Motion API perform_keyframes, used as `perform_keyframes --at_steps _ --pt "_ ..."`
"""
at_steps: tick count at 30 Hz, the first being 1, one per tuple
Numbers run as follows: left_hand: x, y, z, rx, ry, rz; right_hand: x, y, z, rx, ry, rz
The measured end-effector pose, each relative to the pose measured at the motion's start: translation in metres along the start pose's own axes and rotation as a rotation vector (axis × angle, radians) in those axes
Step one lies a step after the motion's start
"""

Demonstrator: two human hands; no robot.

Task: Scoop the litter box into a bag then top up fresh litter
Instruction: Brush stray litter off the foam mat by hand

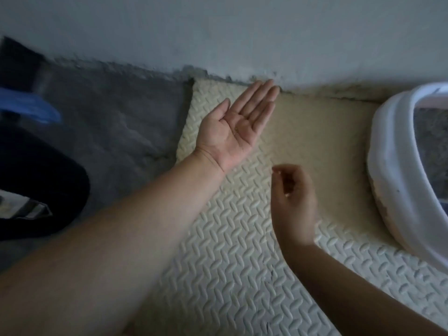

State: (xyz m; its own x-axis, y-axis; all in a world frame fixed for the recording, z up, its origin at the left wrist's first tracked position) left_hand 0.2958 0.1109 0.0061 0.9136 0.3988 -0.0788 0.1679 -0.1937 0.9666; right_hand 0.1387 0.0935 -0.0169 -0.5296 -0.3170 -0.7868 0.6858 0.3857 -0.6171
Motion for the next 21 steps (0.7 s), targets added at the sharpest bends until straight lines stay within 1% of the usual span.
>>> perform_keyframes --at_steps 1,3,4,6,9,11,14,16,19,21 --pt "0.016 0.020 0.000 -0.004 0.035 0.008 0.002 0.007 0.002 -0.128 0.023 -0.082" --pt "0.054 0.066 -0.006 -0.018 0.144 0.035 0.000 0.020 0.002 -0.360 -0.025 -0.315" --pt "0.070 0.085 -0.011 -0.033 0.185 0.036 -0.001 0.023 -0.001 -0.436 -0.063 -0.398" --pt "0.106 0.126 -0.034 -0.094 0.263 0.072 -0.022 0.029 -0.003 -0.535 -0.136 -0.455" --pt "0.156 0.165 -0.086 -0.146 0.402 0.102 -0.073 0.042 0.001 -0.605 -0.237 -0.441" --pt "0.190 0.174 -0.134 -0.165 0.520 0.104 -0.125 0.060 0.001 -0.629 -0.351 -0.387" --pt "0.237 0.163 -0.212 -0.168 0.703 0.069 -0.201 0.087 -0.011 -0.651 -0.518 -0.321" --pt "0.265 0.147 -0.268 -0.160 0.836 0.090 -0.246 0.109 -0.027 -0.679 -0.602 -0.262" --pt "0.295 0.123 -0.342 -0.091 0.999 0.100 -0.297 0.140 -0.057 -0.748 -0.698 -0.190" --pt "0.308 0.109 -0.381 -0.045 1.091 0.091 -0.321 0.159 -0.083 -0.780 -0.777 -0.189"
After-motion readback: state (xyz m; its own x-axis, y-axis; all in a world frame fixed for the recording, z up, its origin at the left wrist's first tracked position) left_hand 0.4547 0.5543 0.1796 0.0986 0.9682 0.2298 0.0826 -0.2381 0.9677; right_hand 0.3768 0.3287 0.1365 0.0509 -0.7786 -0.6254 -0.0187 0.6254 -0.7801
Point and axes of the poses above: each hand's wrist, its own z-axis towards the middle knuckle, its own y-axis out of the palm, x = y × z, the point moved 6 cm from there along z, towards the middle knuckle, and after that the axes turned 13 degrees about -z, right-handed, at the moved point
